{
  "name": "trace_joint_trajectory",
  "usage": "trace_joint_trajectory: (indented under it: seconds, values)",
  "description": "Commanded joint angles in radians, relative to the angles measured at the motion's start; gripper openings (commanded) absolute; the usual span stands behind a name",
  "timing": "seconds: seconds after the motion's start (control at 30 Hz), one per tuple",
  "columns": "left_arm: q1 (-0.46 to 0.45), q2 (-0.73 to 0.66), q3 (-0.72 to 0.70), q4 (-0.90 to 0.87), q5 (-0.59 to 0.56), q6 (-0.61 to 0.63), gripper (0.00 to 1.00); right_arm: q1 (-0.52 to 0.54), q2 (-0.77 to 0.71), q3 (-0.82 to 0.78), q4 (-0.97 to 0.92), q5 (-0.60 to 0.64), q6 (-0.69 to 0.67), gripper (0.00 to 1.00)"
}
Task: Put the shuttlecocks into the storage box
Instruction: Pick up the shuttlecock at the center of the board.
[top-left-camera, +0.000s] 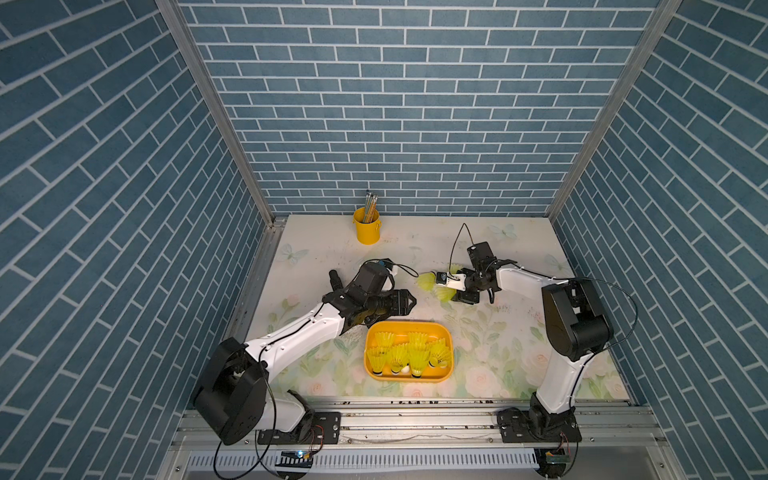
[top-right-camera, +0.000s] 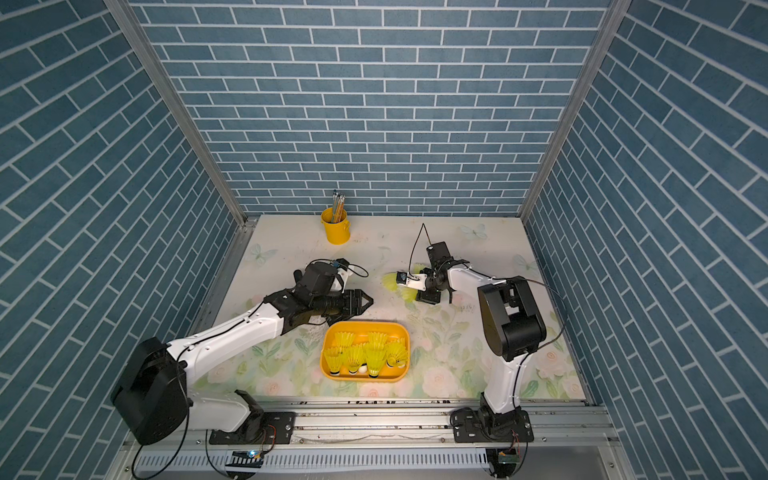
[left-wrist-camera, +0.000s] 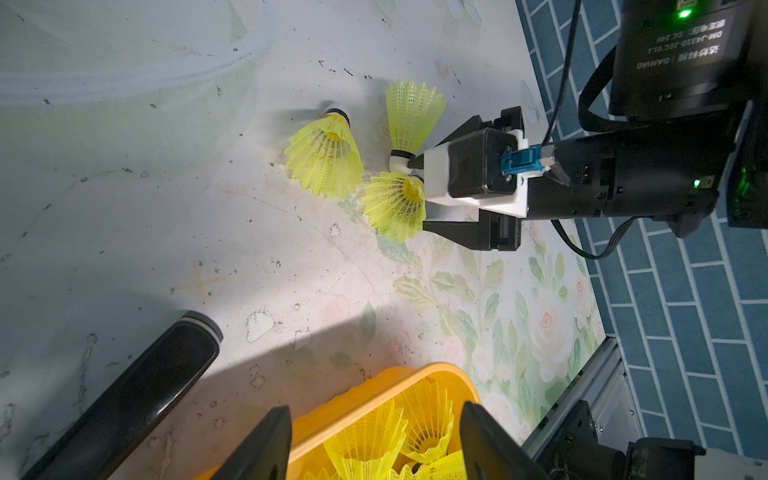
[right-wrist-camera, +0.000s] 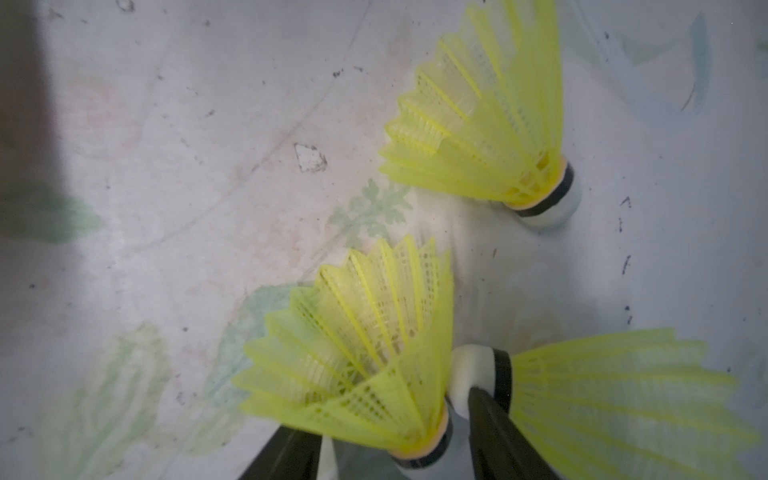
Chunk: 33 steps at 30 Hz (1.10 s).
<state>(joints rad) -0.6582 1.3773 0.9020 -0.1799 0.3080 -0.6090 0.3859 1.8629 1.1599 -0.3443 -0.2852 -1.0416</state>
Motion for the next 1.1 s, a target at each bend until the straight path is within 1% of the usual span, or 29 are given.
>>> trace_joint_trajectory:
  seconds: [0.0, 0.1, 0.2, 0.3, 0.43, 0.63, 0.77, 0.87, 0.9, 1.0, 1.07]
  values:
    - [0.007, -0.025, -0.015, -0.011, 0.003, 0.015, 0.70, -0.001, -0.046, -0.042, -0.022, 0.015, 0.080, 0.59]
    - [0.008, -0.025, -0.021, -0.004, 0.006, 0.013, 0.70, -0.003, -0.073, -0.069, 0.016, 0.015, 0.096, 0.59]
    - [0.008, -0.025, -0.023, -0.001, 0.008, 0.013, 0.70, -0.009, -0.053, -0.056, -0.006, 0.022, 0.098, 0.58]
    - [0.009, -0.024, -0.022, -0.001, 0.008, 0.012, 0.70, -0.012, -0.033, -0.043, -0.024, 0.026, 0.095, 0.55]
    - [0.009, -0.026, -0.025, -0.001, 0.009, 0.012, 0.70, -0.012, -0.021, -0.020, -0.064, 0.037, 0.097, 0.47]
    - [0.008, -0.016, -0.032, 0.017, 0.016, 0.004, 0.70, -0.003, -0.044, -0.030, -0.101, 0.045, 0.109, 0.46]
    - [0.008, -0.018, -0.032, 0.028, 0.020, -0.003, 0.70, 0.002, -0.053, -0.055, -0.086, 0.056, 0.145, 0.46]
    - [0.009, -0.020, -0.032, 0.024, 0.020, -0.003, 0.70, 0.001, -0.064, -0.065, -0.077, 0.066, 0.173, 0.44]
    - [0.008, -0.018, -0.034, 0.024, 0.020, -0.003, 0.70, 0.002, -0.076, -0.075, -0.059, 0.074, 0.184, 0.45]
    - [0.008, -0.022, -0.041, 0.027, 0.022, -0.004, 0.70, 0.002, -0.099, -0.104, 0.015, 0.114, 0.192, 0.56]
    - [0.009, -0.020, -0.041, 0.025, 0.024, -0.005, 0.70, 0.002, -0.087, -0.093, 0.022, 0.135, 0.171, 0.58]
